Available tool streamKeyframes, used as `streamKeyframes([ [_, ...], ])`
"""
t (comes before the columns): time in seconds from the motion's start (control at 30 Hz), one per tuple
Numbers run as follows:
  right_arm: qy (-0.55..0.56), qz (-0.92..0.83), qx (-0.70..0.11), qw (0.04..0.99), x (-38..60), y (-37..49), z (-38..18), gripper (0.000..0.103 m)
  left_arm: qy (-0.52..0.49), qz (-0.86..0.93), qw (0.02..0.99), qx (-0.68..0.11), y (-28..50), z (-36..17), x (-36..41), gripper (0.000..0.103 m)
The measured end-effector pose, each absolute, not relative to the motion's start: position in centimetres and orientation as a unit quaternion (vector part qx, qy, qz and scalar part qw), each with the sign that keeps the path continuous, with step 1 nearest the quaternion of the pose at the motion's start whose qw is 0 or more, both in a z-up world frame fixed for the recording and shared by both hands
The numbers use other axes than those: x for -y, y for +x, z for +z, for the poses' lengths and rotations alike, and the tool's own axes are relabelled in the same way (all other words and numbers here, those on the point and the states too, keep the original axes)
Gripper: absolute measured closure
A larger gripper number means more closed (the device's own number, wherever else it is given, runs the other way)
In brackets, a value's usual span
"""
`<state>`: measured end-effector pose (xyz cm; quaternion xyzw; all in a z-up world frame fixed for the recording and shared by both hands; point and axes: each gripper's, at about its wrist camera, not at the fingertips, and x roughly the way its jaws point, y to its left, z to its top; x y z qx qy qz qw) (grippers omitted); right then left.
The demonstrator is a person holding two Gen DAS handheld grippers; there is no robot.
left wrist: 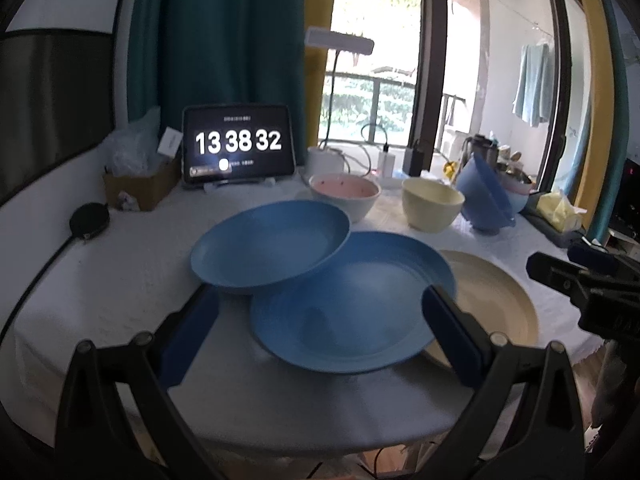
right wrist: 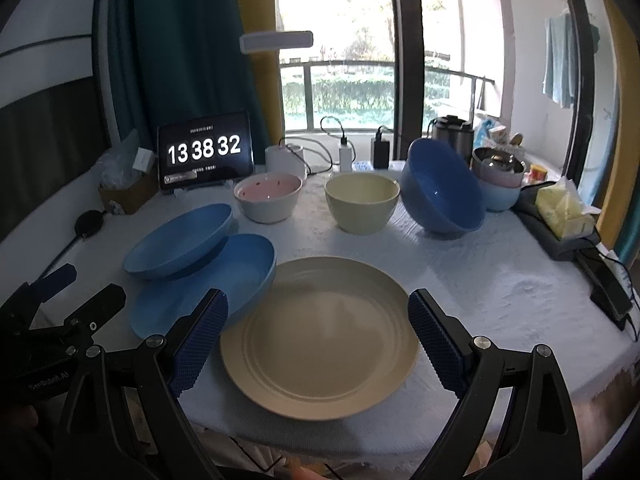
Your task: Organize plates and bowls
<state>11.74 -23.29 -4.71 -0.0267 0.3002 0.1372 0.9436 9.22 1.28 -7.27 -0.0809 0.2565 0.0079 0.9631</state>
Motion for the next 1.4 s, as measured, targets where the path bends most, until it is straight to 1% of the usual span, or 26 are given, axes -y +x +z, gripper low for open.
streamKeyframes([
  [0.07, -0.027, 0.145, -0.312, 0.939, 22.9, 12.7, -5.3, 0.009, -0.083, 0.009, 0.960, -0.266, 10.3, -7.9, -1.6, 0.001],
  [0.2, -0.030, 0.156, -0.329, 0.931, 21.8, 14.3, -6.2, 0.014, -0.091, 0.008, 0.953, -0.288, 11.8, -9.2, -2.5, 0.001],
  [0.5, -0.031, 0.181, -0.358, 0.915, 19.6, 17.5, -7.9, 0.017, -0.099, 0.023, 0.940, -0.326, 14.6, -11.5, -4.2, 0.002],
  [0.6, -0.032, 0.184, -0.368, 0.911, 19.2, 18.5, -8.5, 0.025, -0.091, 0.029, 0.935, -0.341, 15.1, -12.1, -4.7, 0.002],
  [0.67, -0.032, 0.186, -0.374, 0.908, 18.9, 19.2, -8.9, 0.027, -0.088, 0.029, 0.933, -0.349, 15.5, -12.4, -5.0, 0.002],
  [0.8, -0.029, 0.192, -0.386, 0.902, 18.6, 20.1, -9.5, 0.037, -0.086, 0.032, 0.928, -0.362, 16.1, -13.0, -5.2, 0.002],
  [1.0, -0.018, 0.196, -0.401, 0.895, 18.7, 21.1, -10.4, 0.045, -0.107, 0.019, 0.919, -0.378, 16.9, -13.8, -4.7, 0.004],
  [1.07, -0.013, 0.198, -0.405, 0.893, 18.8, 21.3, -10.7, 0.047, -0.107, 0.015, 0.918, -0.382, 17.0, -14.0, -4.5, 0.013],
  [1.1, -0.013, 0.199, -0.406, 0.892, 18.8, 21.3, -10.8, 0.050, -0.109, 0.012, 0.915, -0.387, 17.2, -14.2, -4.4, 0.015],
  [1.17, -0.014, 0.202, -0.406, 0.891, 18.7, 21.4, -10.9, 0.053, -0.117, 0.004, 0.909, -0.401, 17.4, -14.6, -4.3, 0.023],
  [1.23, -0.017, 0.203, -0.404, 0.892, 18.6, 21.4, -10.9, 0.056, -0.123, 0.007, 0.908, -0.401, 17.4, -14.5, -4.3, 0.026],
  [1.27, -0.017, 0.204, -0.403, 0.892, 18.6, 21.4, -10.9, 0.057, -0.122, 0.009, 0.908, -0.401, 17.4, -14.5, -4.3, 0.030],
  [1.3, -0.017, 0.205, -0.403, 0.892, 18.6, 21.4, -10.9, 0.060, -0.122, 0.011, 0.908, -0.401, 17.4, -14.5, -4.4, 0.032],
  [1.33, -0.018, 0.207, -0.402, 0.892, 18.6, 21.4, -10.8, 0.062, -0.122, 0.016, 0.908, -0.401, 17.3, -14.5, -4.4, 0.038],
  [1.37, -0.020, 0.209, -0.401, 0.892, 18.5, 21.4, -10.7, 0.066, -0.119, 0.020, 0.908, -0.402, 17.3, -14.4, -4.5, 0.043],
  [1.4, -0.023, 0.213, -0.399, 0.892, 18.4, 21.3, -10.7, 0.072, -0.116, 0.023, 0.907, -0.403, 17.3, -14.4, -4.6, 0.045],
])
